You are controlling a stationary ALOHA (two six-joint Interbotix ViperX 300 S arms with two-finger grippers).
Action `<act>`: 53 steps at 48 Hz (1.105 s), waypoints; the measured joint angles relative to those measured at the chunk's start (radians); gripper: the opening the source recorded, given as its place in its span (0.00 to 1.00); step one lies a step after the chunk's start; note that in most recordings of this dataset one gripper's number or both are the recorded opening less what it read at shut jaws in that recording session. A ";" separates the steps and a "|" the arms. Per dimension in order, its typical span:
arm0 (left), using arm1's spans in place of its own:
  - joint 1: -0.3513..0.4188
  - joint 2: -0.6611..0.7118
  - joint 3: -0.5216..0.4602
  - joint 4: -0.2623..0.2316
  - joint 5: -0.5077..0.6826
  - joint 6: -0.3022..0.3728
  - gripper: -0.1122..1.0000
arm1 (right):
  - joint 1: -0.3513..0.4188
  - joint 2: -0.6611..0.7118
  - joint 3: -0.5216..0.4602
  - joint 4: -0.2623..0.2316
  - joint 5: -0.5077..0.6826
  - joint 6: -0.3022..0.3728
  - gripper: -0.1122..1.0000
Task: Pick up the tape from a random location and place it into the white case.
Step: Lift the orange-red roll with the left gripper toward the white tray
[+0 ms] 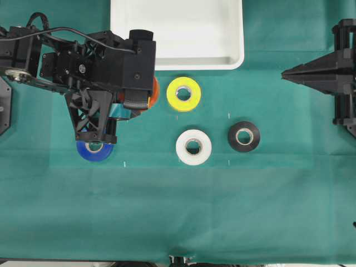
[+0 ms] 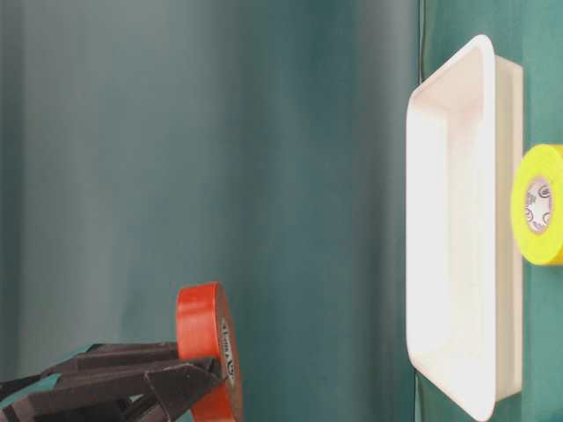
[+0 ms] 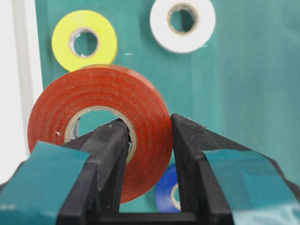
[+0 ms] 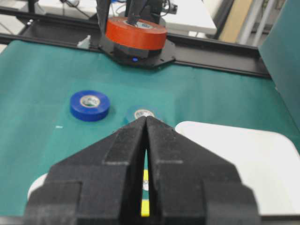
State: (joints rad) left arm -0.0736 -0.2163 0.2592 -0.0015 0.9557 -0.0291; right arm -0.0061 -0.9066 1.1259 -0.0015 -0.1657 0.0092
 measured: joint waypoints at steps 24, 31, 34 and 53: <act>0.002 -0.002 0.000 0.002 0.000 0.000 0.32 | 0.000 0.000 0.000 0.000 0.000 0.000 0.10; 0.011 0.000 0.000 0.002 0.000 0.000 0.32 | 0.000 0.002 0.000 0.000 0.000 0.000 0.10; 0.023 0.000 0.000 0.002 0.000 0.002 0.32 | 0.000 0.002 0.000 0.000 0.000 0.000 0.10; 0.242 -0.025 0.003 0.006 0.000 0.026 0.32 | 0.000 0.000 0.000 0.000 0.003 0.000 0.10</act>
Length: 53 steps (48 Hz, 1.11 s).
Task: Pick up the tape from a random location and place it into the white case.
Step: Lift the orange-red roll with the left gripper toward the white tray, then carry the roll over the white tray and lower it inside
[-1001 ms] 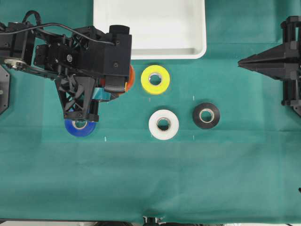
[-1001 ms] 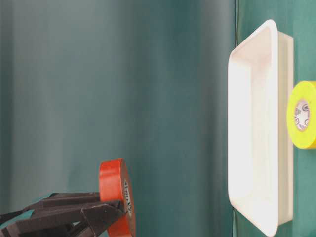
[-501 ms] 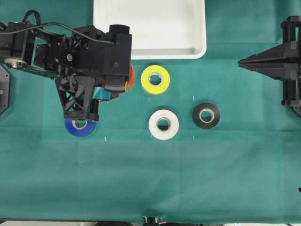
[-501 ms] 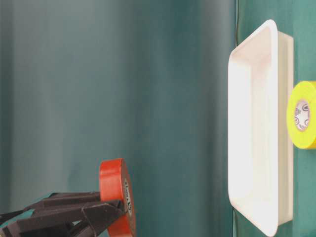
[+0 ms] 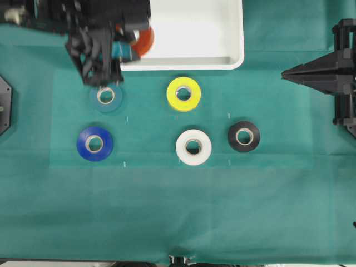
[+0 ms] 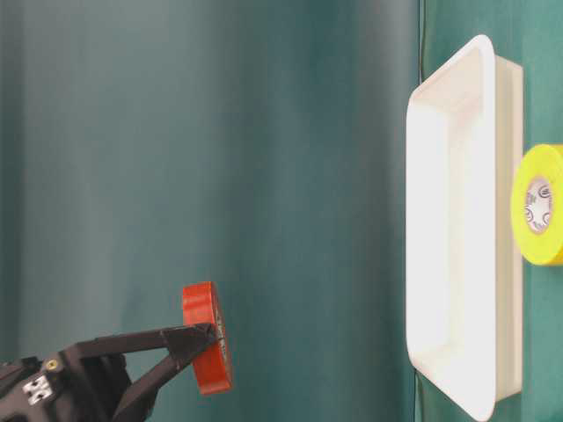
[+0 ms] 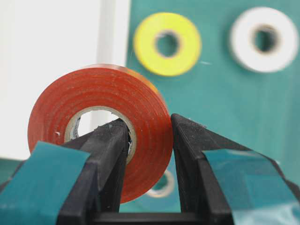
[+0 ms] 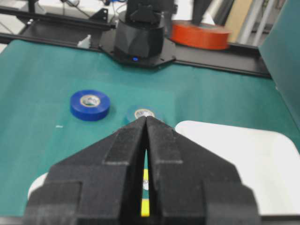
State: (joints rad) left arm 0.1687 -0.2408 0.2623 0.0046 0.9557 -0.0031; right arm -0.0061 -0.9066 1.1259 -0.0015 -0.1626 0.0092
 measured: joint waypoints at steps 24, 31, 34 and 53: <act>0.126 -0.002 0.000 0.000 0.000 0.037 0.32 | 0.000 0.000 0.000 0.000 0.003 0.000 0.10; 0.126 0.000 -0.002 0.000 0.000 0.037 0.32 | 0.000 0.002 0.000 0.000 0.003 0.000 0.10; 0.126 0.003 -0.006 0.000 0.000 0.037 0.32 | 0.000 0.002 0.000 0.000 0.003 0.000 0.10; 0.126 0.118 -0.121 0.000 -0.003 0.071 0.32 | 0.000 0.002 -0.003 -0.002 0.009 0.000 0.10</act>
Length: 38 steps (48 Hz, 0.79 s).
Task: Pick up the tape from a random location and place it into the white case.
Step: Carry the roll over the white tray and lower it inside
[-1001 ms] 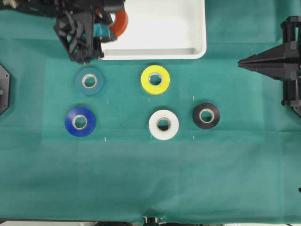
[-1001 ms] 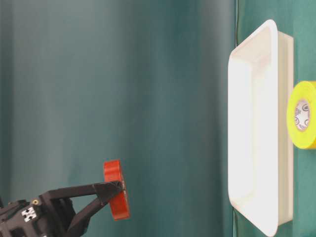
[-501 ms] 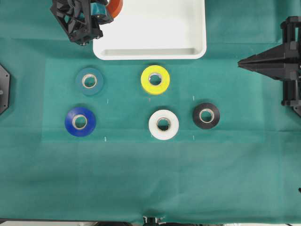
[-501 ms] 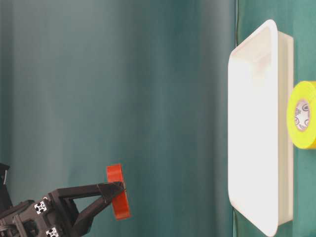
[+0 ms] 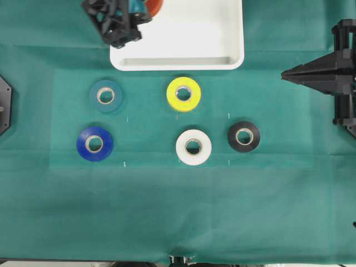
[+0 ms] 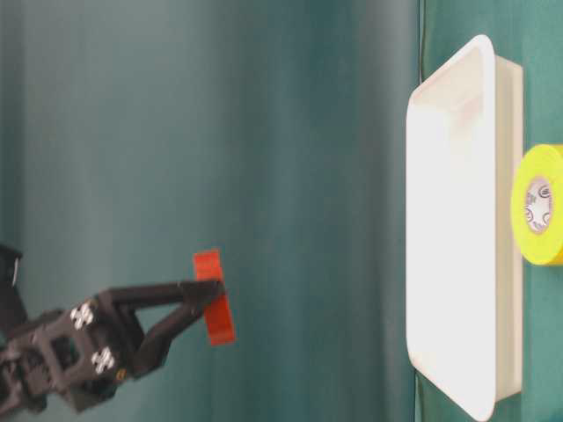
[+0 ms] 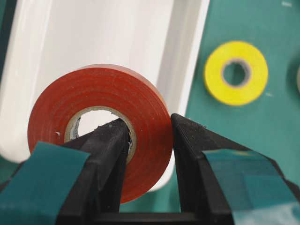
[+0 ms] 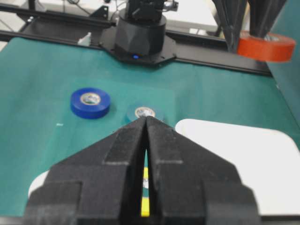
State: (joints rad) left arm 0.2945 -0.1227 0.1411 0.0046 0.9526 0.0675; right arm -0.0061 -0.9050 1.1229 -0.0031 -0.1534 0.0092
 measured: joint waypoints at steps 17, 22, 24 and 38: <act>0.000 0.110 -0.133 0.000 -0.002 0.025 0.32 | 0.000 0.000 -0.009 0.002 0.009 0.000 0.10; 0.000 0.123 -0.155 0.000 -0.002 0.032 0.32 | 0.002 0.000 -0.011 0.002 0.012 0.000 0.10; 0.000 0.124 -0.158 0.000 -0.002 0.034 0.32 | 0.000 0.000 -0.011 0.002 0.011 0.000 0.10; 0.000 0.126 -0.156 0.000 0.000 0.034 0.32 | 0.000 0.000 -0.011 0.002 0.011 0.000 0.10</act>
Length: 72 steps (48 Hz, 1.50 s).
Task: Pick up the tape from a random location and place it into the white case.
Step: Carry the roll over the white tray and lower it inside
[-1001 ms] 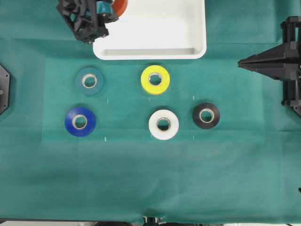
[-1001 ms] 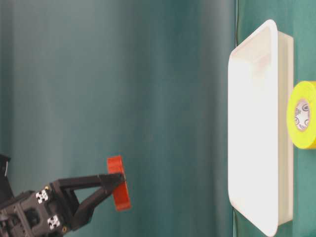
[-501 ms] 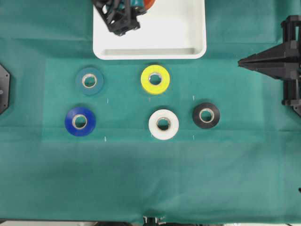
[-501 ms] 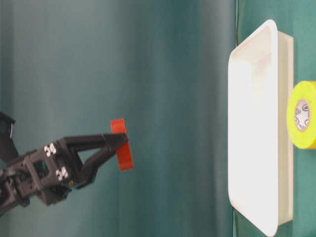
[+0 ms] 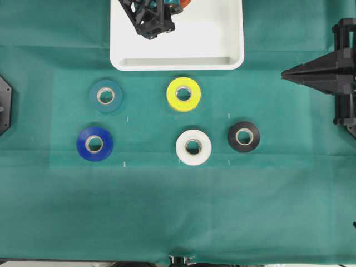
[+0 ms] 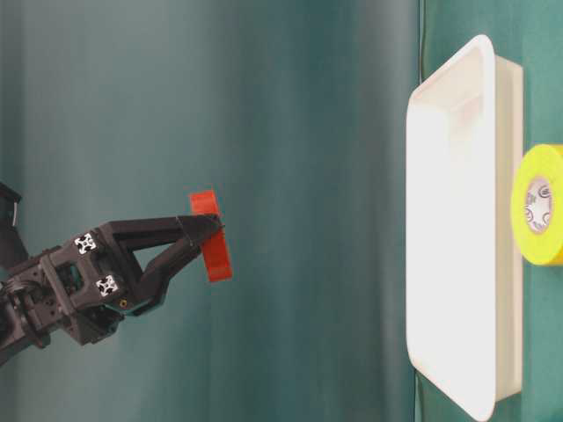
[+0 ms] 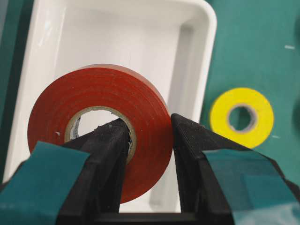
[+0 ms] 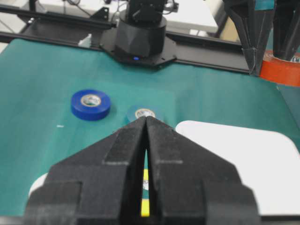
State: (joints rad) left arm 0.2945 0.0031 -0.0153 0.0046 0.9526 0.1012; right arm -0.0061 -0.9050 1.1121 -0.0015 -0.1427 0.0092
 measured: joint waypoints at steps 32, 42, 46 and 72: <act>0.000 0.000 0.015 0.000 0.000 0.000 0.32 | 0.000 0.000 0.000 0.000 0.003 0.000 0.10; 0.000 0.000 0.054 0.000 -0.018 -0.002 0.32 | 0.000 0.000 0.000 -0.002 0.003 0.000 0.10; 0.000 0.000 0.081 0.000 -0.043 0.000 0.32 | 0.000 -0.002 0.000 0.000 0.003 0.000 0.10; 0.023 0.071 0.242 0.000 -0.235 0.000 0.32 | 0.000 0.011 0.000 0.000 0.002 -0.002 0.10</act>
State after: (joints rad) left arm 0.3175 0.0736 0.2270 0.0046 0.7179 0.1012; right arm -0.0061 -0.8943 1.1121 -0.0015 -0.1411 0.0077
